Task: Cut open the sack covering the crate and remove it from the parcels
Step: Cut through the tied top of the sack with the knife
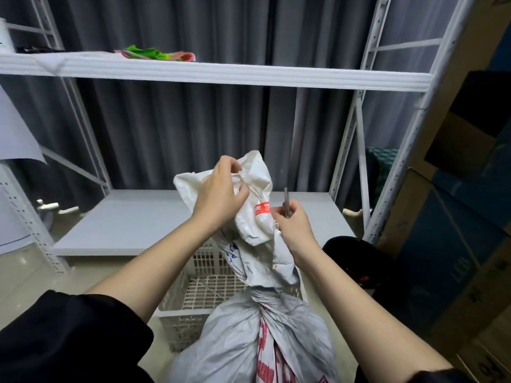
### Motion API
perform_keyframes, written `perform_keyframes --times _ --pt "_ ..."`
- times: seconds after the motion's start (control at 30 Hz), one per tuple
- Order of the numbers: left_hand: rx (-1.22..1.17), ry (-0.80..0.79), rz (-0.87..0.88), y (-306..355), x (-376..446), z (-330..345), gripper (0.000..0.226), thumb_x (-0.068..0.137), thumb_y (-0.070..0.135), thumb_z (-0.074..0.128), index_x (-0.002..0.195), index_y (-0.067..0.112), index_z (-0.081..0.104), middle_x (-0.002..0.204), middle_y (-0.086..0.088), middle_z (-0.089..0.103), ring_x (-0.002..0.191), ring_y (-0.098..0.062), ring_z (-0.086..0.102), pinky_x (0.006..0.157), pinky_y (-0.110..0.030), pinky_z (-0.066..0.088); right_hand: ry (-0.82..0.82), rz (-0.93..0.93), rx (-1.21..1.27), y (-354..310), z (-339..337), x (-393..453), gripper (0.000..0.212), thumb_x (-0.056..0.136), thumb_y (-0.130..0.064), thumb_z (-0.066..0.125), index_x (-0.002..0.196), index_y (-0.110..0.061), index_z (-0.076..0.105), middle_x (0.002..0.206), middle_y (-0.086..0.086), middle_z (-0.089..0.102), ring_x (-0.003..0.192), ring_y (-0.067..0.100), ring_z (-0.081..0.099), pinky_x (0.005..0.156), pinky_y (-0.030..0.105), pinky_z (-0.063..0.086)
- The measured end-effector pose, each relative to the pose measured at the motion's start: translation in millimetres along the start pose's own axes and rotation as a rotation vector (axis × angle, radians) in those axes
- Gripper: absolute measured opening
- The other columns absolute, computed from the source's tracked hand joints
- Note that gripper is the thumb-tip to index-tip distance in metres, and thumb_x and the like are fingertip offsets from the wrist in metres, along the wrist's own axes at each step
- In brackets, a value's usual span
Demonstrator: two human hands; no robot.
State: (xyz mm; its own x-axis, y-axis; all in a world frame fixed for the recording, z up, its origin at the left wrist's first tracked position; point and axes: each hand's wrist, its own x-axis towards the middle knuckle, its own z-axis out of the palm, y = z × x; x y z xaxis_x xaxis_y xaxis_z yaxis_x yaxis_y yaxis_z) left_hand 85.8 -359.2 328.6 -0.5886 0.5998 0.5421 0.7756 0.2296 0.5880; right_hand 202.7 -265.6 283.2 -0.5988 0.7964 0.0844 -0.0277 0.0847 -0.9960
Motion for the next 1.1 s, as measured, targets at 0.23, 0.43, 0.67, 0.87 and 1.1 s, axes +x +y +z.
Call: perform_keyframes --times 0.23,0.43,0.67,0.87,1.1 --pt "0.318 -0.219 -0.121 3.4 0.0 -5.4 0.040 0.075 0.056 0.061 0.092 0.021 0.051 0.074 0.009 0.053 0.085 -0.017 0.046 0.097 -0.034 0.033 0.436 -0.114 0.049 5.2 2.0 15.5 0.012 0.094 -0.010 0.050 0.094 -0.009 0.038 0.072 -0.005 0.042 0.065 0.011 0.042 0.057 0.016 0.035" --pt "-0.097 -0.588 -0.194 0.7 8.0 -16.0 0.022 0.082 0.025 0.070 0.070 0.010 0.059 0.062 0.006 0.046 0.061 -0.010 0.044 0.051 -0.019 0.034 0.442 -0.154 -0.059 9.5 1.8 19.2 0.010 0.095 -0.016 0.049 0.095 -0.012 0.039 0.070 -0.006 0.044 0.062 0.008 0.043 0.059 0.030 0.034" --pt "0.016 -0.572 -0.202 11.6 9.2 -9.7 0.026 0.088 0.013 0.049 0.065 0.018 0.039 0.065 0.004 0.040 0.063 -0.015 0.038 0.056 -0.027 0.027 0.176 -0.139 0.054 11.4 -5.7 16.6 0.012 0.092 -0.010 0.052 0.091 -0.014 0.041 0.075 -0.005 0.045 0.065 0.010 0.042 0.062 0.023 0.037" --pt "-0.117 -0.439 -0.307 11.0 12.0 3.3 0.052 0.082 0.048 0.064 0.051 0.023 0.031 0.048 0.010 0.033 0.052 -0.011 0.034 0.055 -0.028 0.027 0.124 -0.212 -0.020 9.7 -13.0 22.6 0.019 0.091 -0.008 0.059 0.086 -0.014 0.042 0.075 -0.007 0.047 0.065 0.003 0.044 0.059 0.007 0.039" --pt "0.018 -0.572 -0.239 7.7 14.6 -5.3 0.019 0.078 0.015 0.066 0.070 0.014 0.048 0.066 -0.002 0.043 0.056 -0.013 0.037 0.048 -0.023 0.028 0.117 -0.248 -0.203 10.4 -16.1 27.1 0.025 0.090 -0.018 0.057 0.078 -0.023 0.036 0.074 -0.004 0.049 0.066 0.011 0.042 0.063 0.029 0.037"
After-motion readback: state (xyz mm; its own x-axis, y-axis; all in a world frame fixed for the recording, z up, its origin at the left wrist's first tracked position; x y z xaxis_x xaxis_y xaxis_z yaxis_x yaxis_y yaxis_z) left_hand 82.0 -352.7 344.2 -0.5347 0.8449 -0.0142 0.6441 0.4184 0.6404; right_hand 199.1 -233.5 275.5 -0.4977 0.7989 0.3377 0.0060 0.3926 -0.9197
